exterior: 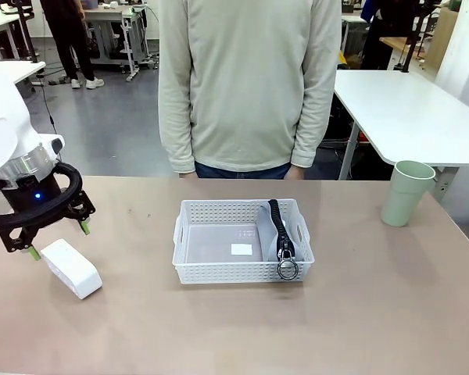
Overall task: Efficiently arrange items inside the basket to fit them all.
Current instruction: Pick up the Digital clock and place it inside the Organizing basket.
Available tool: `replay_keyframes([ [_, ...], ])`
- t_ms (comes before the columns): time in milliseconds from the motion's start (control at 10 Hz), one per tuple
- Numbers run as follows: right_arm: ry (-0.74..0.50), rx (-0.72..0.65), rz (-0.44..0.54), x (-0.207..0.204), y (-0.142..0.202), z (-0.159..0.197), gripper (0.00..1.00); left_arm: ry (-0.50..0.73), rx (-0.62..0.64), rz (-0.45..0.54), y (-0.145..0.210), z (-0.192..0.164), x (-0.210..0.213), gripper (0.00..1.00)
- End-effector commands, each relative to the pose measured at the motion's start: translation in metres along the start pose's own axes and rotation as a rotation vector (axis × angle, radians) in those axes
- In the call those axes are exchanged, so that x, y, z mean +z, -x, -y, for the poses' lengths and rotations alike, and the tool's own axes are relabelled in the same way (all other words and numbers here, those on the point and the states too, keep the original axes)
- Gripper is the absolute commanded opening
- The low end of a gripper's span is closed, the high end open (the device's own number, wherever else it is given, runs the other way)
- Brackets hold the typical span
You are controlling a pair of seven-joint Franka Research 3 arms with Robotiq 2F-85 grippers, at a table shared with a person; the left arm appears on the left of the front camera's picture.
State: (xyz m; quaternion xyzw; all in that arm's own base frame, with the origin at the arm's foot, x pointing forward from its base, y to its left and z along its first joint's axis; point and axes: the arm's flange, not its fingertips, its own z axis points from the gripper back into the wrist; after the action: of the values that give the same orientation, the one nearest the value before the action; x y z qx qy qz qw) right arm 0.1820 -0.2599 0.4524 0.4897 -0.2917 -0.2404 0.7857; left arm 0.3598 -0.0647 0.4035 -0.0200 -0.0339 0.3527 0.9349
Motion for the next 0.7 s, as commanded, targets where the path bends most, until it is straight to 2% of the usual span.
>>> replay_keyframes([
  [0,-0.017,0.026,0.008,0.001,-0.002,-0.001,1.00,-0.062,0.082,0.010,-0.008,0.002,-0.023,1.00],
  [400,-0.017,0.026,0.008,0.001,-0.002,-0.001,1.00,-0.112,0.083,-0.069,-0.011,0.007,-0.066,1.00],
  [600,-0.017,0.026,0.008,0.001,-0.002,-0.001,1.00,-0.094,0.087,-0.089,-0.015,0.010,-0.084,1.00],
])
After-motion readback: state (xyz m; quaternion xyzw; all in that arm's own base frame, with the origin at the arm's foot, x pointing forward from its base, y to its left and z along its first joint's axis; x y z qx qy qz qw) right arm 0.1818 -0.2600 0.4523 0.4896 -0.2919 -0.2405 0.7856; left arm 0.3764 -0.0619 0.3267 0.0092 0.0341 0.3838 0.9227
